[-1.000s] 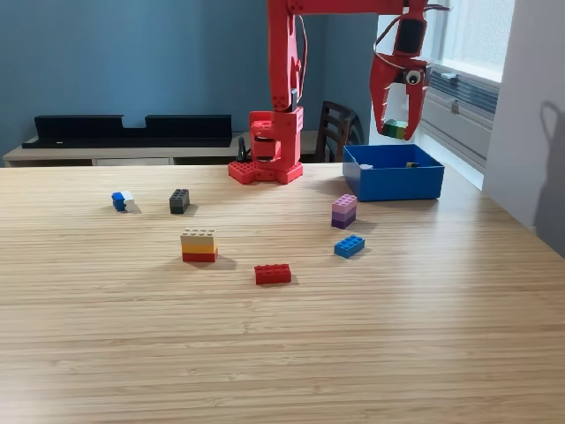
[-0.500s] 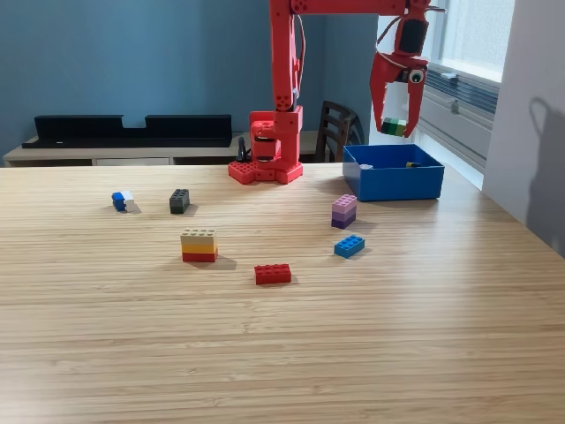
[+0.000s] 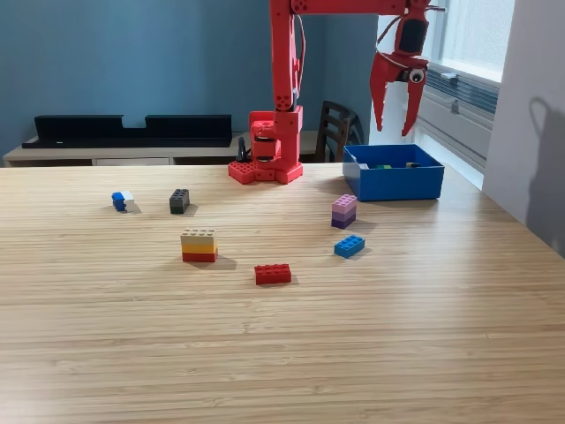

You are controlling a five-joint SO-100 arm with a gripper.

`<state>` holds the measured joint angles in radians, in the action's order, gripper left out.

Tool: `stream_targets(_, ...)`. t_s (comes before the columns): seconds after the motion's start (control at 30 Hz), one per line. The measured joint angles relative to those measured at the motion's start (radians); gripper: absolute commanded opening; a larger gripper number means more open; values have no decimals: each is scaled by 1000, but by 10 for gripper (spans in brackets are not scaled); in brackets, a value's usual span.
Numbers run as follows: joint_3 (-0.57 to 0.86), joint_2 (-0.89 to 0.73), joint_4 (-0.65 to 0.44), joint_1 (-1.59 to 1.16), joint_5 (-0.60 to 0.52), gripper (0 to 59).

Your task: Grasp a lego block and put it in the bin.

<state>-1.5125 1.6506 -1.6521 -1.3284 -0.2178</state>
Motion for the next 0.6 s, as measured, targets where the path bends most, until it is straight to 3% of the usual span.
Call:
stream_targets(0.23,80,0,0,186,-31,1)
stream_targets(0.6,166,2,0,615,11,1)
